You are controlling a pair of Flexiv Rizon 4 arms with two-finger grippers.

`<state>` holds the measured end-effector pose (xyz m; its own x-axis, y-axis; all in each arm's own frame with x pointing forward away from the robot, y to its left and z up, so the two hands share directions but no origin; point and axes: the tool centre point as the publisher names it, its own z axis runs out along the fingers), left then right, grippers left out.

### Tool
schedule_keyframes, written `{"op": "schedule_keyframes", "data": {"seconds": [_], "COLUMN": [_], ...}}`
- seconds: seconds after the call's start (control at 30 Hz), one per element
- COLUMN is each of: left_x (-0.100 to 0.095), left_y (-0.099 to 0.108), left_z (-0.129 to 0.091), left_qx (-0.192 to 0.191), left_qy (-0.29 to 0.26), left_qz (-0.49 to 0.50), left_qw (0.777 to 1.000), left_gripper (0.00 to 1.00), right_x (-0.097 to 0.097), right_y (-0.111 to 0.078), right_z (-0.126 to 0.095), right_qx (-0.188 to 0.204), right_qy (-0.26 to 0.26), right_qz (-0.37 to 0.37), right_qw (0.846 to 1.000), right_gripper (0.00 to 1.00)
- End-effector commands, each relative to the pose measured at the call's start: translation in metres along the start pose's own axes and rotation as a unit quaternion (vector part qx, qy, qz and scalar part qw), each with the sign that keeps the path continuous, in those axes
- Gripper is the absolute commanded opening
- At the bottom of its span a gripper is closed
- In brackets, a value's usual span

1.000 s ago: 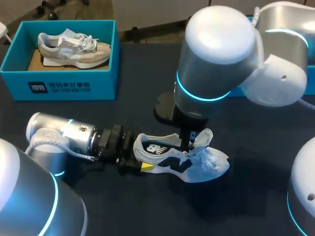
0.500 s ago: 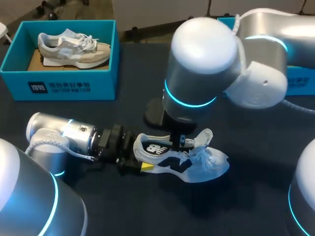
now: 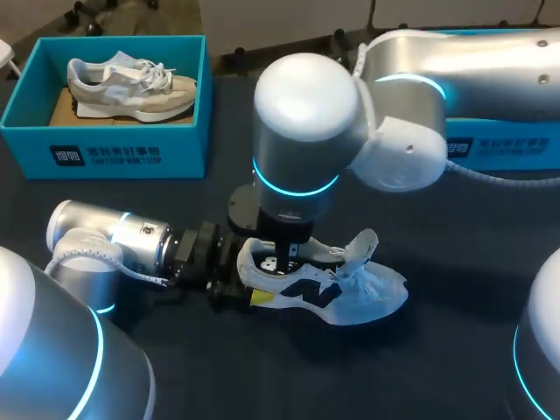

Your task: Take the shoe out of the shoebox, open the shoe tongue, remove and reinsert the insole, then place the shoe into the shoebox

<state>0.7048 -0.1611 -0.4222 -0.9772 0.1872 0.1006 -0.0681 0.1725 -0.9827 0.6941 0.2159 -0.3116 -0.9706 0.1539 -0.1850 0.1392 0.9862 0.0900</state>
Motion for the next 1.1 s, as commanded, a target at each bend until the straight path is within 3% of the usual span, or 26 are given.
{"op": "schedule_keyframes", "data": {"seconds": [0.03,0.47,0.73,1.1], "left_x": [-0.001,-0.001,-0.001,-0.001], "left_y": [0.002,0.002,0.002,0.002], "left_z": [0.001,0.001,0.001,0.001], "left_qx": [0.000,0.000,0.000,0.000], "left_qy": [0.000,0.000,0.000,0.000], "left_qz": [0.000,0.000,0.000,0.000], "left_qw": [1.000,1.000,1.000,1.000], "left_gripper": [0.00,0.00,0.00,0.00], "right_x": [-0.003,-0.006,-0.013,-0.019], "right_y": [0.013,-0.006,-0.033,-0.052], "right_z": [0.031,0.059,0.065,0.066], "right_qx": [0.005,0.013,0.015,0.021], "right_qy": [0.003,-0.001,-0.006,-0.011], "right_qz": [-0.006,-0.008,0.013,0.027], "right_qw": [1.000,1.000,1.000,0.999], "right_gripper": [0.00,0.00,0.00,0.00]}}
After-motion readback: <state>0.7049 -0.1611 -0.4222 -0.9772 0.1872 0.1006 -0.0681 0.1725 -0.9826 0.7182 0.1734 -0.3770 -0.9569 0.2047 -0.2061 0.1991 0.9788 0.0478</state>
